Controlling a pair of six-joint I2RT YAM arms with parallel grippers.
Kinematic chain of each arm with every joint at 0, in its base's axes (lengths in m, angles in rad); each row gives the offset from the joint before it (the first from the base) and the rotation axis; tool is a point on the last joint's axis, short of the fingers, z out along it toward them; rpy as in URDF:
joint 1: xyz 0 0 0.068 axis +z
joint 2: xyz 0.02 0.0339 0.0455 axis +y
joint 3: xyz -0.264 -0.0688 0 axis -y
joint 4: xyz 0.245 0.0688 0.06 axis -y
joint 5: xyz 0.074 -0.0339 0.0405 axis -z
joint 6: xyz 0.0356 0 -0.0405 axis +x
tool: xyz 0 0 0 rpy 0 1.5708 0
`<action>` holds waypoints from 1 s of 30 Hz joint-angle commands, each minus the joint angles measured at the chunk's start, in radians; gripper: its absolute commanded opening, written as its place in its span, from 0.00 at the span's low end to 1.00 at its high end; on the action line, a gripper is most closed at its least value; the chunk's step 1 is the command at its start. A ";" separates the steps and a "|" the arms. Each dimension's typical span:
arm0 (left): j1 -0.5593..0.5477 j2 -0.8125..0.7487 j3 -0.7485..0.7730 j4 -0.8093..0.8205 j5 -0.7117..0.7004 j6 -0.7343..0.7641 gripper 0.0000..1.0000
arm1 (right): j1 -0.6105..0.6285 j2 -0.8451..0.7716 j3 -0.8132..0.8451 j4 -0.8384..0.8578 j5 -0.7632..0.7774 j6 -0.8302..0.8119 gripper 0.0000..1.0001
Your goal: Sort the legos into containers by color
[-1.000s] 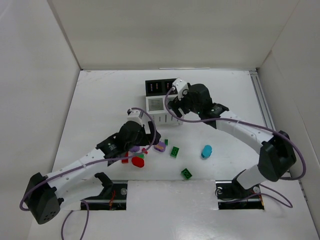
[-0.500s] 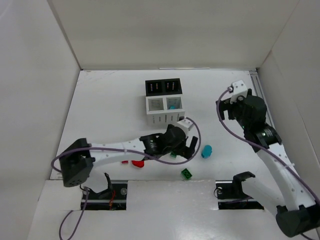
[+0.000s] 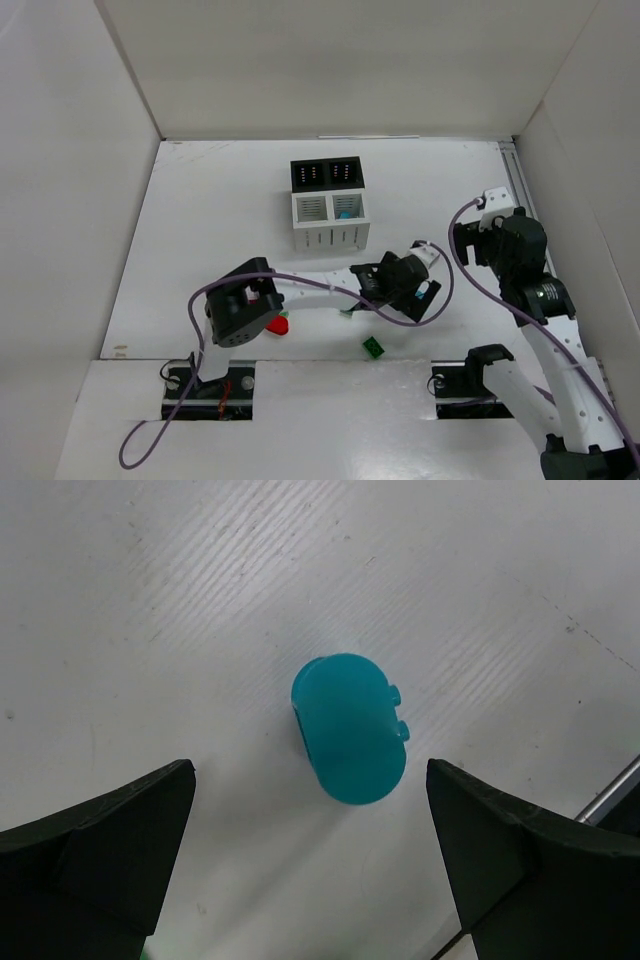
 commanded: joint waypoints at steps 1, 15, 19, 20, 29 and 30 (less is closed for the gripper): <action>-0.013 0.026 0.079 -0.036 0.015 0.007 1.00 | -0.005 -0.017 0.007 0.041 -0.007 0.004 1.00; -0.022 0.124 0.142 -0.054 0.004 -0.013 0.72 | -0.005 -0.037 0.016 0.044 0.033 -0.007 1.00; -0.022 0.124 0.142 -0.054 -0.011 -0.013 0.46 | -0.005 -0.046 0.016 0.044 0.033 -0.007 1.00; -0.022 0.114 0.142 -0.054 -0.022 -0.013 0.42 | -0.005 -0.055 0.016 0.044 0.033 -0.007 1.00; -0.022 -0.079 0.123 -0.131 -0.287 -0.050 0.30 | -0.005 -0.101 -0.033 0.075 0.009 -0.007 1.00; -0.010 -0.128 0.113 -0.153 -0.324 -0.050 0.30 | -0.005 -0.102 -0.033 0.075 0.009 -0.007 1.00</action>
